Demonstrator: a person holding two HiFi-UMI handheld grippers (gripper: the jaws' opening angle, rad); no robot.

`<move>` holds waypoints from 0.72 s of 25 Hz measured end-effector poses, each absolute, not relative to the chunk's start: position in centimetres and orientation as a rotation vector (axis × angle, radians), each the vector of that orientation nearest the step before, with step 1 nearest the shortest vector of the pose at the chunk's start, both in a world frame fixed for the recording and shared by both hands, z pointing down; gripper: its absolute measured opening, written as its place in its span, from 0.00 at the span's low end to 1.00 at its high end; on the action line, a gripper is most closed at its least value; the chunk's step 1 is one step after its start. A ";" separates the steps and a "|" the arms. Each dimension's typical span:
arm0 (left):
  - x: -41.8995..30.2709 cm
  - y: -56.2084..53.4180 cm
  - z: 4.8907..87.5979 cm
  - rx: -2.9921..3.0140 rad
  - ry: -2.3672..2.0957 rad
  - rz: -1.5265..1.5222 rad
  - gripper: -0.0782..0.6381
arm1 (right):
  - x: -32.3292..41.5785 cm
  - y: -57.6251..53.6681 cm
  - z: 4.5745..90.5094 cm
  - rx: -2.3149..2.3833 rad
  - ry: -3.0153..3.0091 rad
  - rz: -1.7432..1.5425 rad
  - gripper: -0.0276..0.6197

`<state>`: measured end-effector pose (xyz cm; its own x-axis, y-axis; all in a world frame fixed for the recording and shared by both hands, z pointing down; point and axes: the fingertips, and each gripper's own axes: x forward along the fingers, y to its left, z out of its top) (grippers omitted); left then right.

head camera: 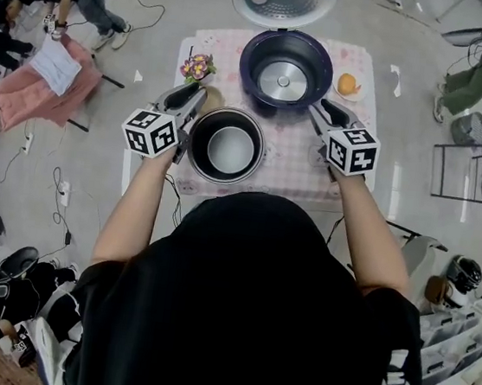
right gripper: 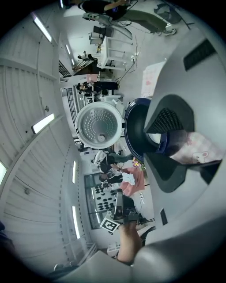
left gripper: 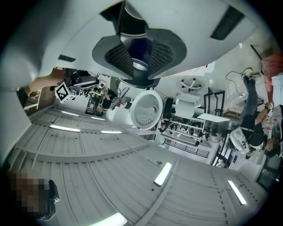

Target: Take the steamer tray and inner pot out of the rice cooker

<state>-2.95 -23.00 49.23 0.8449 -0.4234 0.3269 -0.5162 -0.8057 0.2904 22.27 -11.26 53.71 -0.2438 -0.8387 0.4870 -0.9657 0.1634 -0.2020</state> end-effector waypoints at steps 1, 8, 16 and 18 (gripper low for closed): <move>-2.5 -22.9 49.0 2.663 -0.687 0.349 0.28 | 22.7 -11.0 53.5 1.764 -2.171 0.697 0.26; -0.3 -21.1 47.4 2.716 -0.588 0.337 0.30 | 25.1 -8.7 51.8 1.879 -2.118 0.677 0.26; 2.6 -19.5 45.2 2.775 -0.502 0.319 0.31 | 27.5 -6.5 51.5 1.962 -2.071 0.697 0.26; 3.2 -19.4 45.3 2.783 -0.489 0.321 0.31 | 27.9 -6.3 51.7 1.975 -2.064 0.702 0.26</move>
